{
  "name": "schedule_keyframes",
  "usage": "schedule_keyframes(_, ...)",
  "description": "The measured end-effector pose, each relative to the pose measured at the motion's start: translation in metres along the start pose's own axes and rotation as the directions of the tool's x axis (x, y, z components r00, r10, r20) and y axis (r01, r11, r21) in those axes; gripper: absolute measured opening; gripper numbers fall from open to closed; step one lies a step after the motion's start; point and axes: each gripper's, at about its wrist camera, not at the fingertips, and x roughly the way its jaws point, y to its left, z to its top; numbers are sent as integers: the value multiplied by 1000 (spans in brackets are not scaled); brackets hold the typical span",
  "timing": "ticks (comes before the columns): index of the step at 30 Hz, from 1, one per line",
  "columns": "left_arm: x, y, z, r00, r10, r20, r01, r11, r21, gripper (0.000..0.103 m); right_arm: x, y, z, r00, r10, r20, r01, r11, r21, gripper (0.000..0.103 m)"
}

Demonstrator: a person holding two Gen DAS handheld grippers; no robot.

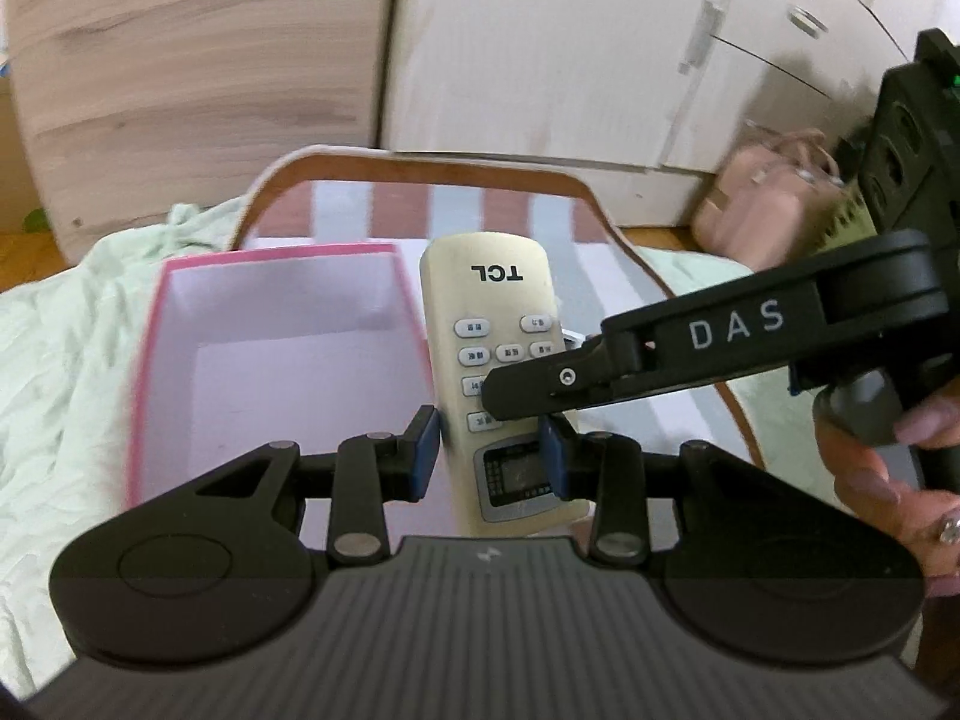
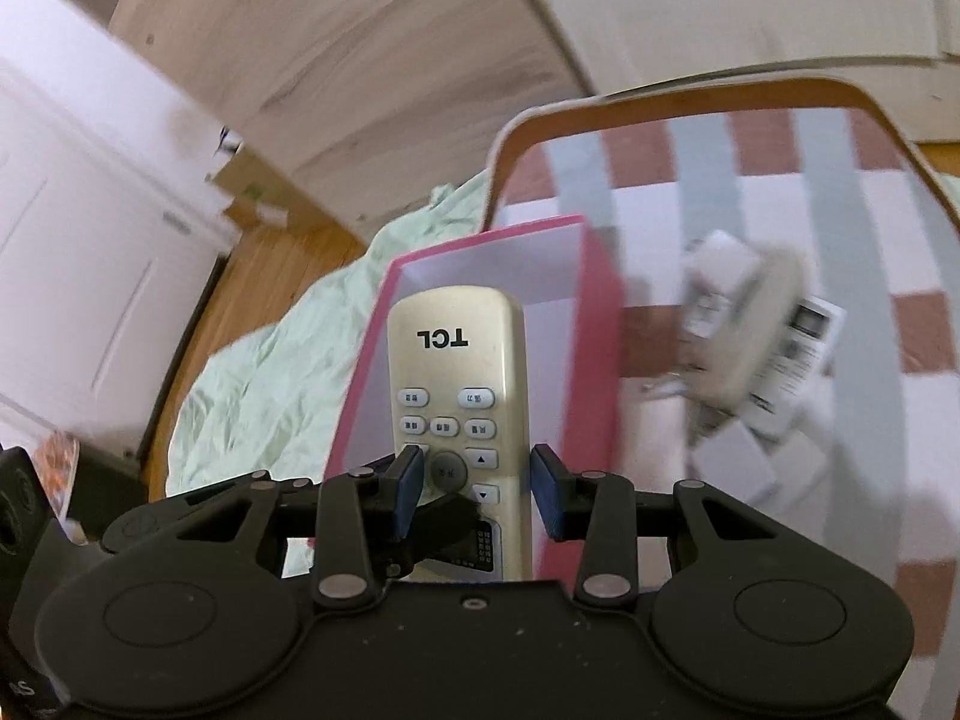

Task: Organize rigid objects
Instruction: 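Lift the cream TCL remote and lower it into the pink box, then open the grippers and withdraw them from the pink box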

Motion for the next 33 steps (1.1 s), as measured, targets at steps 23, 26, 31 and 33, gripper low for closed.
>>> schedule_keyframes(23, 110, 122, -9, 941, 270, -203, -272, 962, 21, 34, 218, -9, 41, 957, 138, -256, -100, 983, 156, 41)
schedule_keyframes(26, 115, 120, -10, 924, 321, -205, -316, 947, 57, 34, 229, -13, 36, 949, 174, -262, -121, 971, 207, 41)
schedule_keyframes(31, 115, 114, -8, 921, 343, -184, -338, 939, 59, 34, 241, -14, 35, 950, 177, -257, -112, 963, 247, 42)
schedule_keyframes(33, 110, 111, -9, 915, 368, -168, -360, 930, 73, 35, 233, -12, 36, 952, 181, -246, -121, 963, 241, 43)
